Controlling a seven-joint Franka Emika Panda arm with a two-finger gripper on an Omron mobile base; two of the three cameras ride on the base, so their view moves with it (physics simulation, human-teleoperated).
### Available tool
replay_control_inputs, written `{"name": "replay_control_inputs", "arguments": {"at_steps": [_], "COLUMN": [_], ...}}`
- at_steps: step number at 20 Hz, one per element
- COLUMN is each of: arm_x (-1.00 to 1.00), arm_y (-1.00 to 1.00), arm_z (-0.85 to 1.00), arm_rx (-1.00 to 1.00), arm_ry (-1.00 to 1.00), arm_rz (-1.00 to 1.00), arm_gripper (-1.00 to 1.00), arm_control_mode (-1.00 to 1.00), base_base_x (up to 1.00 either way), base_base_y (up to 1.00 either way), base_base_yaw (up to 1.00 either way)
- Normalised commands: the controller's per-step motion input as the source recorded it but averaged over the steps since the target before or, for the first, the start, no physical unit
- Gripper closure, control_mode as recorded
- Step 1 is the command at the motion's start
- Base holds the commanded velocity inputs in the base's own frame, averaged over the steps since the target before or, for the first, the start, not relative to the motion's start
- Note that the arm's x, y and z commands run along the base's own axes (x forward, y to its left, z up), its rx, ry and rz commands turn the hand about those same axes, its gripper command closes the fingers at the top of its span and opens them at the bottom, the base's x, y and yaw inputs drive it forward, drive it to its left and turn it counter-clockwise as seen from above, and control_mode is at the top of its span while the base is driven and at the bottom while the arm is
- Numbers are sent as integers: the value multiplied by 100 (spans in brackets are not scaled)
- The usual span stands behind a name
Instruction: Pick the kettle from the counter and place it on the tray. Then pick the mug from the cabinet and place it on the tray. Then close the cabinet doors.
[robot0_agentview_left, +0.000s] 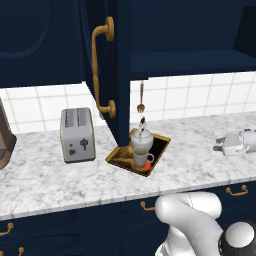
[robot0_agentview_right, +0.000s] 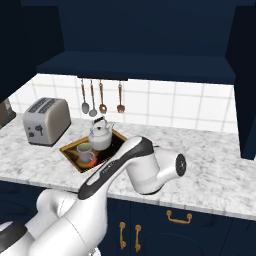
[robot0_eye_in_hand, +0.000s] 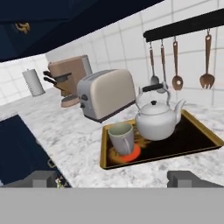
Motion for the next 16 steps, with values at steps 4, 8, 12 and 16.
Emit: {"name": "replay_control_inputs", "arguments": {"at_steps": [4,8,12,16], "arm_x": [-56,-54,-42,-11], "arm_y": [-93,-50,-50,-33], "arm_z": [0,0,1,15], "arm_rx": [15,10,11,1], "arm_ry": [0,-4,0,0], "arm_rz": [0,0,0,0], "arm_gripper": [-100,-100,-100,-100], "arm_control_mode": [-100,-100,-100,-100], "base_base_x": [0,0,0,0], "base_base_y": [0,0,0,0], "base_base_yaw": [0,0,0,0]}}
